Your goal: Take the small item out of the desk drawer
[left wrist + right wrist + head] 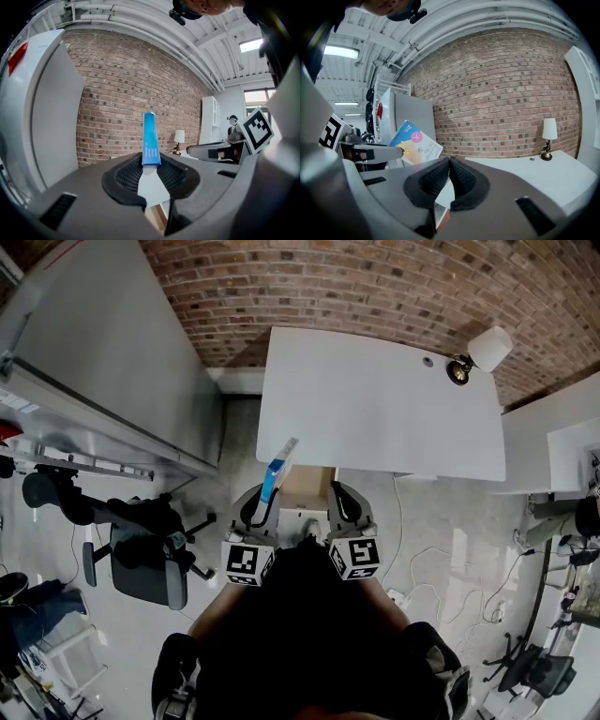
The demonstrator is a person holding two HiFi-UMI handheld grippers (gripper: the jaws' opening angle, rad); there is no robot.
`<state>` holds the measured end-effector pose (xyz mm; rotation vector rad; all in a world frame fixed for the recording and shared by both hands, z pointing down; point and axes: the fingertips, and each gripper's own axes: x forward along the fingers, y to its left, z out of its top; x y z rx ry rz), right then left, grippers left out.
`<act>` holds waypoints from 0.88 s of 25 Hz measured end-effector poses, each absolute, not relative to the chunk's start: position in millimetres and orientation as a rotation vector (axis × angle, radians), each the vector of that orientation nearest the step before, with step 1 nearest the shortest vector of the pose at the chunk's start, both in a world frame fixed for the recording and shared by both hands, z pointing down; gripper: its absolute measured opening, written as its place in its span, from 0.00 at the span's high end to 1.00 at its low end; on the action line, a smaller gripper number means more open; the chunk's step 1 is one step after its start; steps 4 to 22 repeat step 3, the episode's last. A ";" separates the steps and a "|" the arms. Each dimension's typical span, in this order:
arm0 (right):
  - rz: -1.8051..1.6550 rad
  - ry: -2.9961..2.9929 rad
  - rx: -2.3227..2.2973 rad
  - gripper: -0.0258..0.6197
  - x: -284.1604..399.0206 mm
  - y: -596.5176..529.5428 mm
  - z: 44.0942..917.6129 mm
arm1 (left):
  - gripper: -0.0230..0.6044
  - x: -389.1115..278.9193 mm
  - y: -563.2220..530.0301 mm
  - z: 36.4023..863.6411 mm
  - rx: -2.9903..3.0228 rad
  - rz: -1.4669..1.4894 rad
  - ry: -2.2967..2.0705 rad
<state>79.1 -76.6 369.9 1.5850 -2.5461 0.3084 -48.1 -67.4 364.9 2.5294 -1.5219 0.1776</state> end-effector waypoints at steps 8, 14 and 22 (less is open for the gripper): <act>0.302 -2.549 1.580 0.92 76.9 -78.3 368.4 | 0.81 -48.7 -69.1 362.1 2.536 0.174 -1.520; 0.302 -2.549 1.580 0.92 76.9 -78.3 368.4 | 0.81 -48.7 -69.1 362.1 2.536 0.174 -1.520; 0.302 -2.549 1.580 0.92 76.9 -78.3 368.4 | 0.81 -48.7 -69.1 362.1 2.536 0.174 -1.520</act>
